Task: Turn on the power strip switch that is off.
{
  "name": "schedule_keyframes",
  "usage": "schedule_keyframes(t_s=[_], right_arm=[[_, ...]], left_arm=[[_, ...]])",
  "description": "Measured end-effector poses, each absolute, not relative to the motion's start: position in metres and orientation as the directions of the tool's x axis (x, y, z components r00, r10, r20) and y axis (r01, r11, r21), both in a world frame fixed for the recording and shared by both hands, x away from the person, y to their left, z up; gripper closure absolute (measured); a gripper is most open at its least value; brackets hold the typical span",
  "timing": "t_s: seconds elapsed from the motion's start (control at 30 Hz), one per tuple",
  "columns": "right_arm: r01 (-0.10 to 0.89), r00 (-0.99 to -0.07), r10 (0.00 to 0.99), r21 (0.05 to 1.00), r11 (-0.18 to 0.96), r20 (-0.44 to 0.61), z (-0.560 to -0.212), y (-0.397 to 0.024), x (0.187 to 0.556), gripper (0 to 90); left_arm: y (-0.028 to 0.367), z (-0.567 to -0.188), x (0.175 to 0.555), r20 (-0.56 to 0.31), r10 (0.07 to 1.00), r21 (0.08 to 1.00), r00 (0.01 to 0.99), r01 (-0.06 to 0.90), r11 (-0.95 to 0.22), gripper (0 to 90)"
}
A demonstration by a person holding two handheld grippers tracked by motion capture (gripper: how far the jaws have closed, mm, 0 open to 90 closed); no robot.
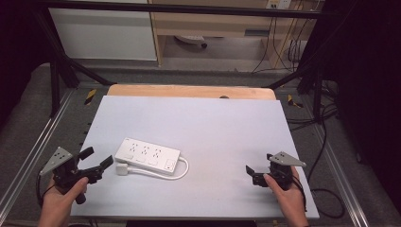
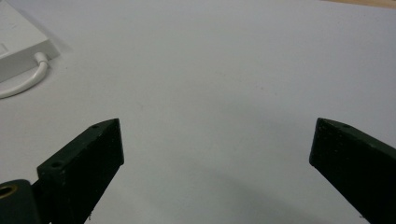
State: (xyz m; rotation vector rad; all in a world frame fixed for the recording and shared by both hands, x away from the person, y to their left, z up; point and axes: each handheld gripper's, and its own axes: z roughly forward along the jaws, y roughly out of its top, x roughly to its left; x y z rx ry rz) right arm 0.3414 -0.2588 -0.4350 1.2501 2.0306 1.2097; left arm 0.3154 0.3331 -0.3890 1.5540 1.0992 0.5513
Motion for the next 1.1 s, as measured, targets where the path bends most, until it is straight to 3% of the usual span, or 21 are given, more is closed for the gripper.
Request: schedule_keyframes(t_s=[0.57, 1.1], right_arm=[[0.472, -0.473, 0.879, 0.860, 0.195, 0.060, -0.435, -0.260, 0.342, 3.2], [0.479, -0.467, 0.882, 0.856, 0.193, 0.063, -0.436, -0.261, 0.342, 3.2]], left_arm=[[0.316, -0.385, 0.333, -0.129, 0.851, 0.936, 0.509, 0.346, -0.065, 9.7], [0.313, -0.385, 0.343, -0.129, 0.841, 0.942, 0.525, 0.331, -0.063, 7.1]])
